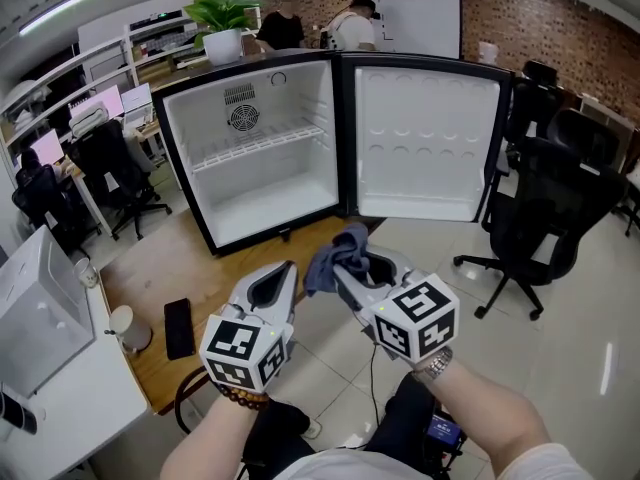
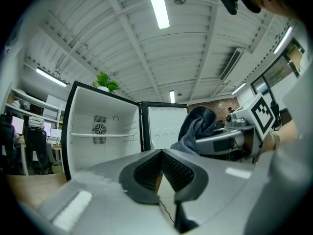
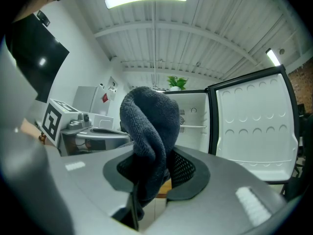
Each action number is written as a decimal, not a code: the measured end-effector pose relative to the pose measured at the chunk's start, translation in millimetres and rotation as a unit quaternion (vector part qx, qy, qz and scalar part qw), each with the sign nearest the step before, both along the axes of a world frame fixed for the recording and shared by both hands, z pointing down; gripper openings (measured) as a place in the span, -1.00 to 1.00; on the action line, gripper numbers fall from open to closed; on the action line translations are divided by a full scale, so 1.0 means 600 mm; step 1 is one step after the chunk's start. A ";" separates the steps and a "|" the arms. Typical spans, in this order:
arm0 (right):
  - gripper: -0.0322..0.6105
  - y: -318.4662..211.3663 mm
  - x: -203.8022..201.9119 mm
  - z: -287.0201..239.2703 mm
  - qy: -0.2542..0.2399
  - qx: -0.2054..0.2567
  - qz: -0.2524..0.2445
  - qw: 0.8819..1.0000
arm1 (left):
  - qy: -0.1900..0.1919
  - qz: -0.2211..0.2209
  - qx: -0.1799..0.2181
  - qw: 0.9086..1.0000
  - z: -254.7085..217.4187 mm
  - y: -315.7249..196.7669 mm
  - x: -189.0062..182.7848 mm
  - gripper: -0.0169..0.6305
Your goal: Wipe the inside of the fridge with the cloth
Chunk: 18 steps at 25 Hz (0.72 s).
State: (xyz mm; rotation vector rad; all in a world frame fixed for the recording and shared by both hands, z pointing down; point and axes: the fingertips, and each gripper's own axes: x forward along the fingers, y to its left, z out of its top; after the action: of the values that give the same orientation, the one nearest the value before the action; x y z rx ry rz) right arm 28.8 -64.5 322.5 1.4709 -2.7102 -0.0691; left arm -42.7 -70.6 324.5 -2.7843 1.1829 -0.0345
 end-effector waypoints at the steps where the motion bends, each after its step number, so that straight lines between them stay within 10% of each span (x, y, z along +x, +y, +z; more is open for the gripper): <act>1: -0.51 -0.001 0.000 0.000 0.000 0.000 0.000 1.000 | 0.000 -0.001 0.000 1.000 -0.001 -0.001 -0.002 -0.93; 18: -0.51 -0.007 -0.001 0.000 0.008 -0.001 -0.003 1.000 | -0.003 -0.002 0.011 1.000 -0.017 -0.009 0.006 -0.93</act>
State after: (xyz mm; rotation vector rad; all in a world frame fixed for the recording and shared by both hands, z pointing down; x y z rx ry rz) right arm 28.4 -68.9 322.3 1.4543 -2.7011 -0.0786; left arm -38.8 -76.1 314.5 -2.7596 1.1811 -0.0306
